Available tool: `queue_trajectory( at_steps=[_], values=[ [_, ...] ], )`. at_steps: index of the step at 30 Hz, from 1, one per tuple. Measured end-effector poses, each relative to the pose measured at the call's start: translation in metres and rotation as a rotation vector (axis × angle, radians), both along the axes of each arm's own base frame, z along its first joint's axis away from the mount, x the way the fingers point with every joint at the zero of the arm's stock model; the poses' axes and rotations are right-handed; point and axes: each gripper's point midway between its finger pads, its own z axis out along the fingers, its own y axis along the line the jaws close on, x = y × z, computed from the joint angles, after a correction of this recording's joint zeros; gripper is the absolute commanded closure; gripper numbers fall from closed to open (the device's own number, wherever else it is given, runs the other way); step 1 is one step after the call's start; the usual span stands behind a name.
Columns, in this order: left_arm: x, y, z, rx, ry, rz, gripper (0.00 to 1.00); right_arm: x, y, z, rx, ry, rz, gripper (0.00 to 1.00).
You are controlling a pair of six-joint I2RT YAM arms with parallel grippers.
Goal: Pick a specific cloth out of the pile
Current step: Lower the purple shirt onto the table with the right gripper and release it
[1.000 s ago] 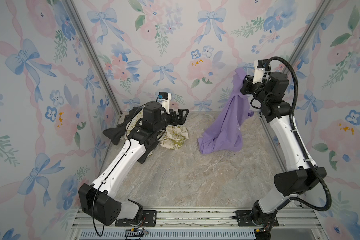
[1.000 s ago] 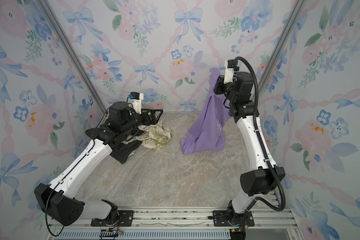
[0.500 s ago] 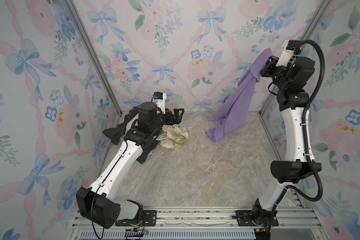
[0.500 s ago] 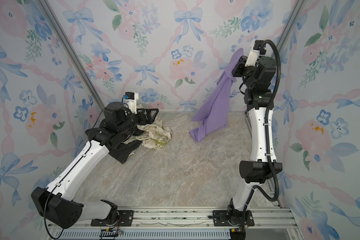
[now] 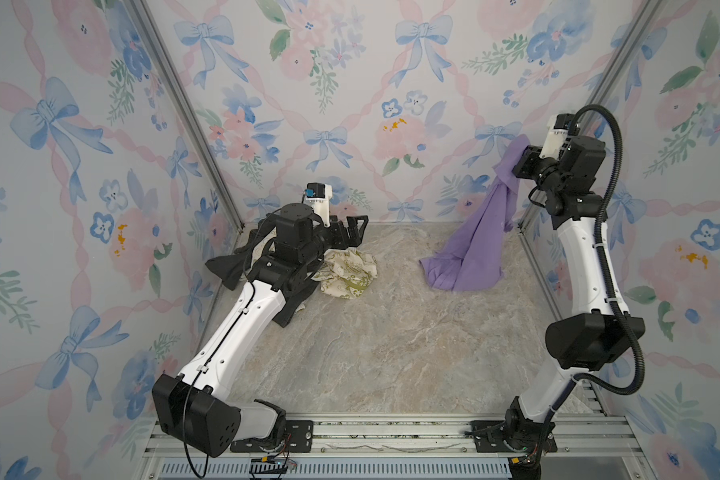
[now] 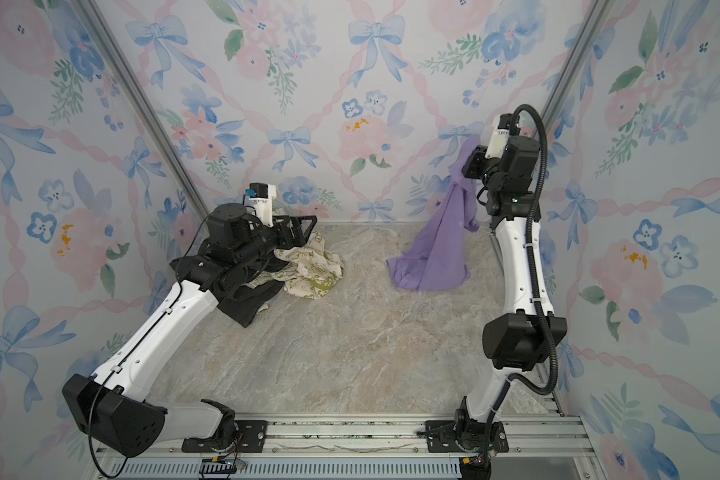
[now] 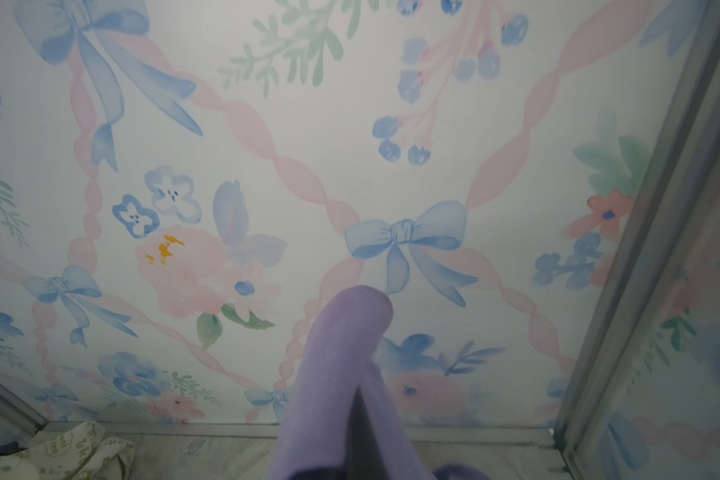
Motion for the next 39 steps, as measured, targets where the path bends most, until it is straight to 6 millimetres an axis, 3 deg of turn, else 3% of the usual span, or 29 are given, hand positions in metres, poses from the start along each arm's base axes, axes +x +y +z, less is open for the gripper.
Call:
queue_trajectory(
  at_steps=[4, 7, 17, 31, 35, 39],
  values=[
    [0.000, 0.000, 0.000, 0.000, 0.000, 0.000, 0.02, -0.001, 0.002, -0.081, 0.013, 0.181, -0.001, 1.00],
    [0.000, -0.001, 0.000, -0.004, 0.000, -0.002, 0.02, -0.011, 0.005, -0.124, 0.019, 0.278, 0.003, 1.00],
    [0.006, -0.006, -0.011, -0.004, 0.031, -0.015, 0.02, -0.050, 0.007, -0.183, 0.012, 0.430, -0.013, 0.98],
    [0.007, -0.006, -0.020, -0.015, 0.048, -0.013, 0.02, -0.151, -0.012, -0.335, -0.044, 0.917, -0.141, 0.92],
    [0.007, -0.007, -0.027, -0.020, 0.063, -0.014, 0.02, -0.174, -0.017, -0.360, -0.063, 1.019, -0.170, 0.89],
    [0.007, -0.007, -0.030, -0.019, 0.067, -0.017, 0.02, -0.183, -0.021, -0.378, -0.079, 1.093, -0.191, 0.85]
  ],
)
